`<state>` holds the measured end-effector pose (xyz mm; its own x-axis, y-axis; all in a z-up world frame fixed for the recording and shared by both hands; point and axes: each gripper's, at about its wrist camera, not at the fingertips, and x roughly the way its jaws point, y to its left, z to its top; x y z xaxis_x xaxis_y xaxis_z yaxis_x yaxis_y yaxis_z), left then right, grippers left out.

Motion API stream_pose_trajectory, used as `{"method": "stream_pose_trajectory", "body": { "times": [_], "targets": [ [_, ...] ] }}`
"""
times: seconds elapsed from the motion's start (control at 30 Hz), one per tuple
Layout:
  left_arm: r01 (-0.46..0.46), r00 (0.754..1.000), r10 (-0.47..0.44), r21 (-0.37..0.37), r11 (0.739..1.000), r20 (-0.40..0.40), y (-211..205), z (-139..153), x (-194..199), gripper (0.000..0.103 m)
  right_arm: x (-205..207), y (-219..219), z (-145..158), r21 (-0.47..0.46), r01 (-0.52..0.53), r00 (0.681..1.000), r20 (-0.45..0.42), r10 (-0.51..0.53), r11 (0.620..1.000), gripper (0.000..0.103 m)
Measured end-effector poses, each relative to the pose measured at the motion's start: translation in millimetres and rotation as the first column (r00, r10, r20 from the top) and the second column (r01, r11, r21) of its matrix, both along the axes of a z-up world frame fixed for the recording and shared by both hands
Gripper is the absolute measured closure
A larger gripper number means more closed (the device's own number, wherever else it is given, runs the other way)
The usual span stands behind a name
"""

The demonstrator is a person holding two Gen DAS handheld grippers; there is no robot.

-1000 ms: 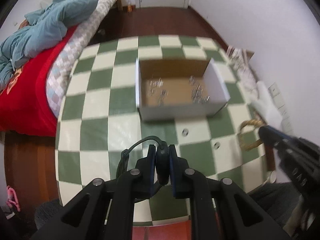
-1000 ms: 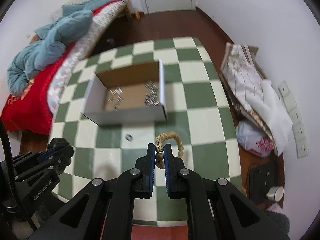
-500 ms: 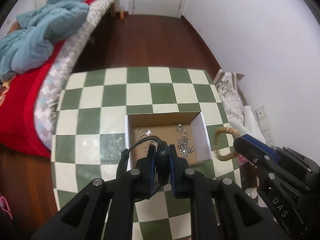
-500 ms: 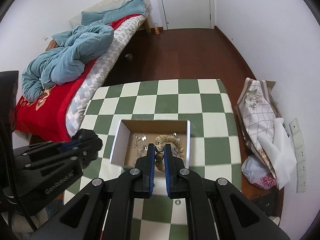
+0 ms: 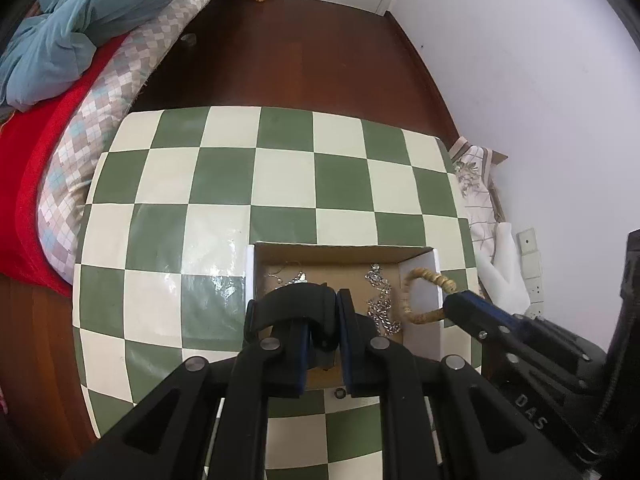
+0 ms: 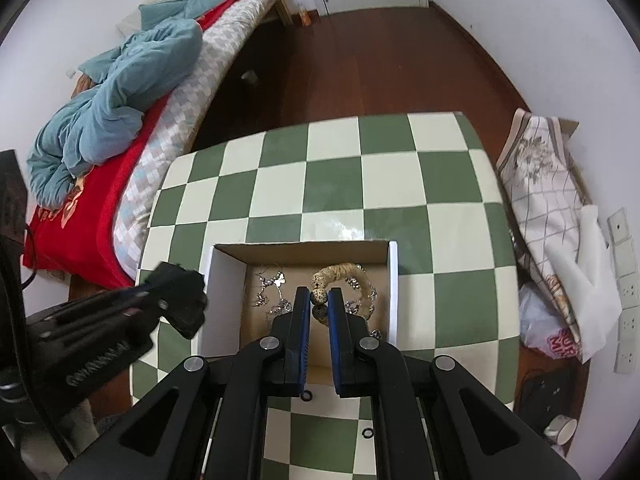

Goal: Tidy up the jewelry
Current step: 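Open both tools to drop the bracelet and watch band into the box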

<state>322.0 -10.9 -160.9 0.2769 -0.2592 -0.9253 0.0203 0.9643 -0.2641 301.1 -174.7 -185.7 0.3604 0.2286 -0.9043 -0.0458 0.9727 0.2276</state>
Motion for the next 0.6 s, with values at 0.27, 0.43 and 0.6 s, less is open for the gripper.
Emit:
{"method": "stream_pose_trajectory", "body": {
  "times": [0.27, 0.43, 0.6],
  "targets": [
    [-0.030, 0.999, 0.026, 0.132, 0.991, 0.034, 2.6, 1.5, 1.6, 0.013, 4.3, 1.3, -16.5, -0.081, -0.005, 0.998, -0.059, 0.000, 0.997, 0.047],
    [-0.068, 0.995, 0.053, 0.193, 0.979, 0.082, 12.9, 7.4, -5.4, 0.000, -3.2, 5.4, -17.6, -0.161, -0.028, 0.998, -0.067, 0.017, 0.987, 0.005],
    [-0.099, 0.989, 0.067, 0.255, 0.962, 0.129, 19.2, 10.3, -18.6, 0.000, -15.1, 5.8, -17.0, -0.215, -0.009, 0.999, -0.054, -0.002, 0.977, 0.000]
  ]
}}
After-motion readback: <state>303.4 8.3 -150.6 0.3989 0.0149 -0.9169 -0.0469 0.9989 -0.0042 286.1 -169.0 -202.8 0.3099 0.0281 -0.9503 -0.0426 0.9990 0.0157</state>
